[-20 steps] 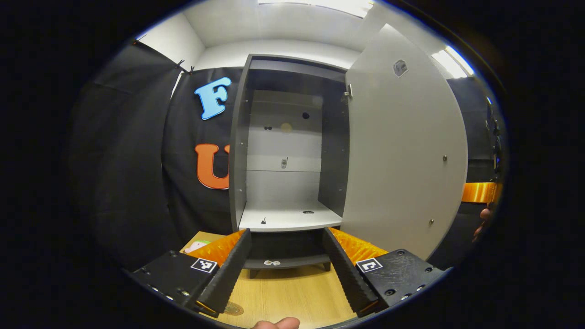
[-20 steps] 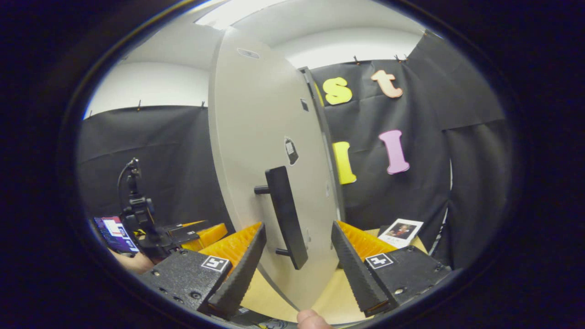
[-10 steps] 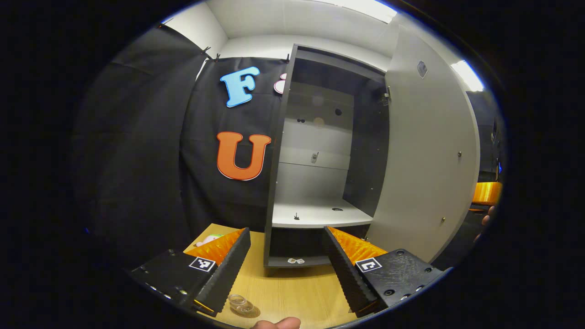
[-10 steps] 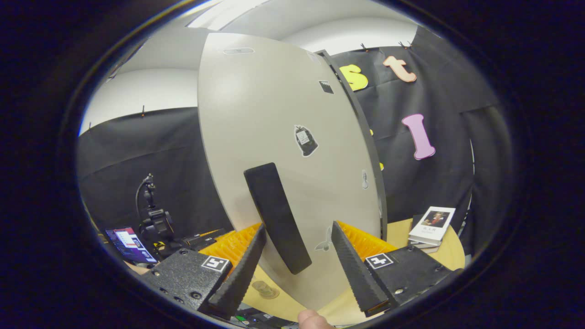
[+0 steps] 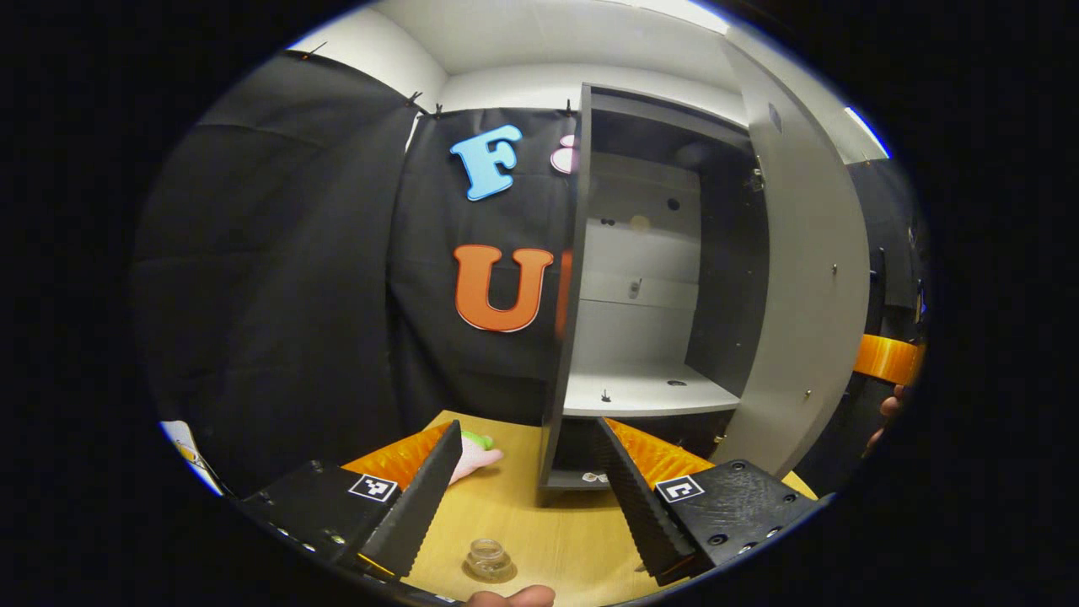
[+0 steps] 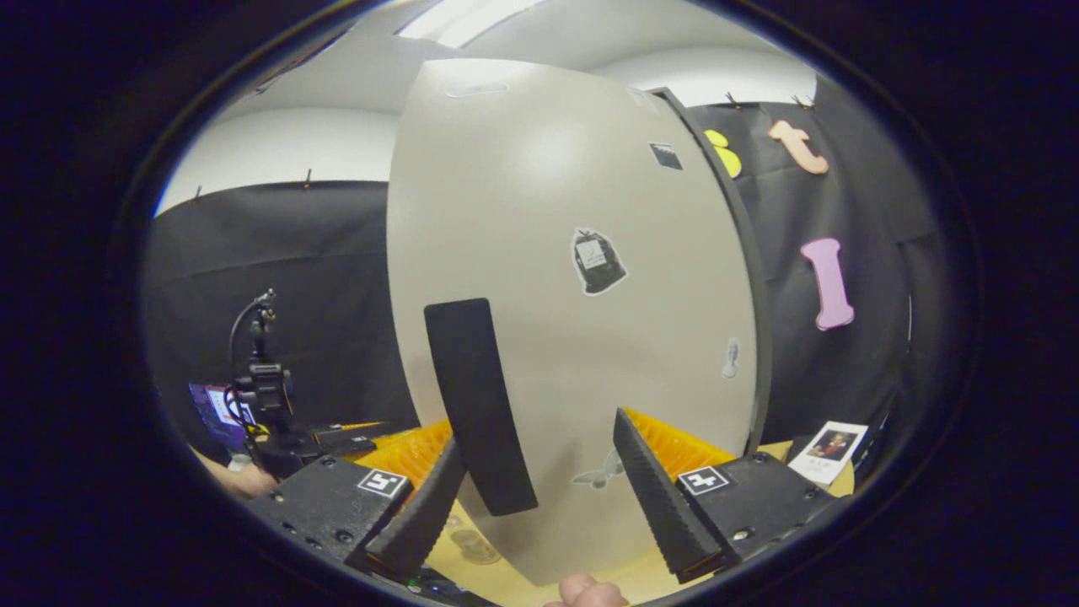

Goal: Open the cabinet door with the right hand, grasp the bottle in the cabinet with the left hand and place it on the coaster, then close the cabinet door with the right hand.

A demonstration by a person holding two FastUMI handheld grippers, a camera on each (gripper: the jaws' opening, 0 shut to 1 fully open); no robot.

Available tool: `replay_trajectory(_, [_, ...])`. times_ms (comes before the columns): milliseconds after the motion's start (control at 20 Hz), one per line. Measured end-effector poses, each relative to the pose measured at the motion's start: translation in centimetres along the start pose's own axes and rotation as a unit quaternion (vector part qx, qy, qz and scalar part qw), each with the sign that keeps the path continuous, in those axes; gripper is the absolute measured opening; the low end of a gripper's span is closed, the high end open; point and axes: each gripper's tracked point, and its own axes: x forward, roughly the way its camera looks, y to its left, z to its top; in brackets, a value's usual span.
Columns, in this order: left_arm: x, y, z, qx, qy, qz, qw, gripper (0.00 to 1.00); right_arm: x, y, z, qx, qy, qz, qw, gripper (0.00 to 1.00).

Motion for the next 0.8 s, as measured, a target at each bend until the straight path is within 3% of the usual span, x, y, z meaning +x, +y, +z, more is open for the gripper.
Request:
replay_trajectory(350, [-1.8,3.5,-1.2,-0.025,0.016,0.084,0.996,0.95,3.8,1.1,-1.0,0.021,0.017,0.074,0.997,1.0])
replay_trajectory(600, [-4.6,4.9,-1.8,-0.011,0.022,0.125,0.992,0.95,4.7,1.4,-1.2,0.004,0.01,0.082,0.997,1.0])
replay_trajectory(800, [-7.1,6.2,-1.4,-0.013,0.011,0.16,0.987,0.95,4.5,1.8,-2.1,0.024,0.03,0.109,0.993,1.0])
